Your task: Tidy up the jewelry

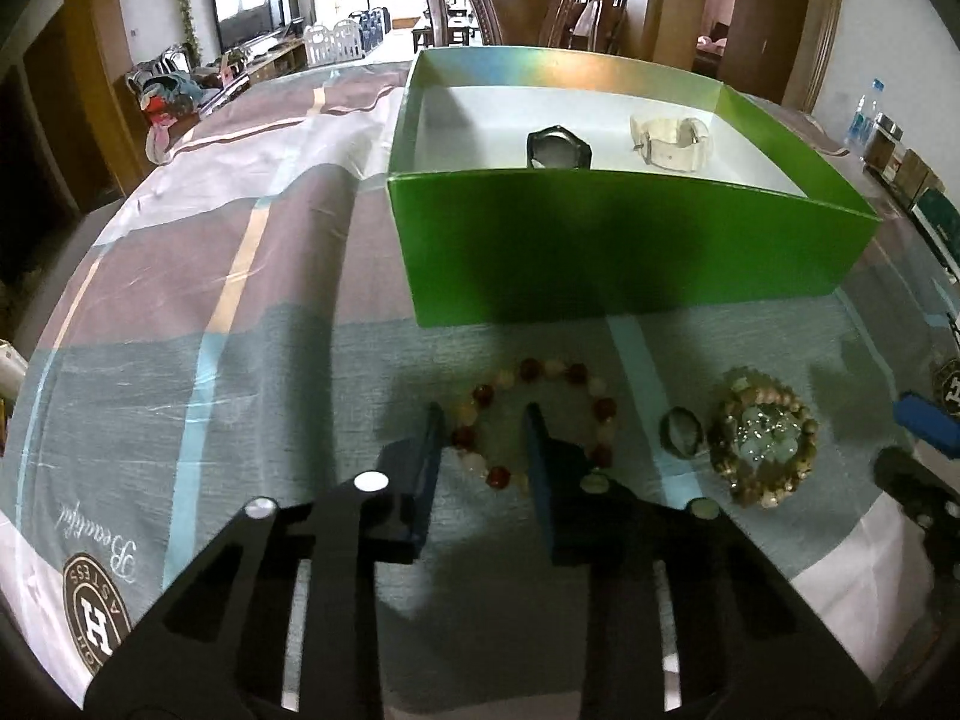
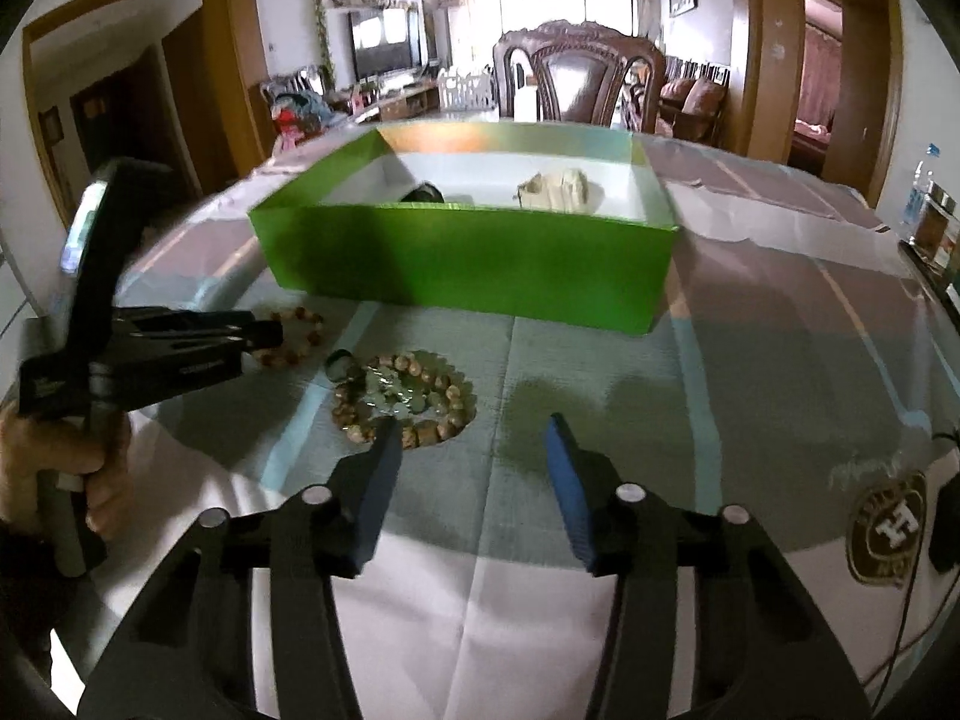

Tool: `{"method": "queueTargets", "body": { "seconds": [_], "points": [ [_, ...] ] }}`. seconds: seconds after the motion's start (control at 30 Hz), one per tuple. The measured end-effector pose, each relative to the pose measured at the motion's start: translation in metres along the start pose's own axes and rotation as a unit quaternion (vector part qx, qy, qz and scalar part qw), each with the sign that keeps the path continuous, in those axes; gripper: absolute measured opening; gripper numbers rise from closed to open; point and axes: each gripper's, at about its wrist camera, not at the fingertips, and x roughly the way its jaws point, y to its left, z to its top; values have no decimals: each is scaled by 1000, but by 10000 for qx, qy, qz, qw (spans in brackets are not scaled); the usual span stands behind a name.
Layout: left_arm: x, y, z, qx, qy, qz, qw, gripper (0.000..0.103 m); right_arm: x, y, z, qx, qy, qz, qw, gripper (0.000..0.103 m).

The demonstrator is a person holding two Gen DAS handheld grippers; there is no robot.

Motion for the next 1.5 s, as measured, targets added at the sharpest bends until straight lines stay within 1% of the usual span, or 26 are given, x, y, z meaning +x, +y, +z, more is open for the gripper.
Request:
{"method": "queueTargets", "body": {
  "seconds": [0.03,0.13,0.2,0.3,0.33,0.47,0.5,0.57,0.6,0.63,0.7,0.83,0.9,1.03,1.13,1.17,1.2,1.27,1.3,1.33,1.37,1.4,1.5],
  "points": [
    [-1,2,0,-44,-8,-61,10000,8,5,0,0,-21,49,-20,10000,43],
    [-4,5,-4,-53,-40,-192,9998,8,17,1,1,-16,147,13,9999,40],
    [-9,8,-7,-146,-85,-311,9994,8,22,2,2,-17,179,19,9998,39],
    [-33,11,-10,-251,-403,-387,9981,8,26,2,2,4,217,45,9998,39],
    [-41,12,-11,-285,-482,-407,9976,8,28,2,3,46,241,113,9996,37],
    [-70,9,-16,-186,-718,-459,9962,8,31,3,6,59,253,103,9996,34],
    [-73,8,-16,-165,-734,-470,9961,8,30,4,6,34,276,112,9996,31],
    [-86,8,-16,-164,-874,-495,9948,8,29,7,7,-33,325,157,9993,22],
    [-92,8,-16,-170,-924,-521,9942,7,29,10,7,-98,338,172,9992,11],
    [-102,8,-15,-172,-1033,-537,9930,7,28,13,7,-152,346,167,9991,4],
    [-111,7,-13,-144,-1115,-557,9921,8,27,16,6,-233,344,124,9991,0],
    [-133,9,-14,-122,-1271,-618,9899,7,22,10,3,-5,268,199,9994,0],
    [-140,11,-16,-142,-1306,-667,9891,7,12,5,4,99,137,273,9995,0],
    [-154,14,-19,-181,-1378,-726,9876,7,-12,5,11,104,-134,325,9993,0],
    [-159,14,-21,-183,-1409,-714,9873,7,-20,5,14,117,-305,366,9988,0],
    [-161,13,-22,-187,-1412,-712,9872,8,-17,10,14,-16,-290,269,9992,0],
    [-161,13,-23,-188,-1402,-711,9874,7,-12,14,14,-128,-229,286,9992,0],
    [-161,13,-24,-194,-1388,-709,9876,7,-3,22,11,-306,-111,348,9989,7],
    [-161,14,-25,-202,-1377,-713,9877,8,4,27,10,-414,18,333,9986,24],
    [-161,14,-26,-209,-1352,-720,9880,7,9,31,10,-481,102,299,9983,47],
    [-161,15,-27,-211,-1337,-720,9882,7,11,33,9,-505,69,246,9984,51],
    [-160,14,-28,-213,-1330,-718,9883,7,13,35,10,-519,-13,211,9984,52],
    [-156,12,-28,-191,-1281,-710,9890,8,21,36,14,-435,34,282,9986,52]
  ]
}}
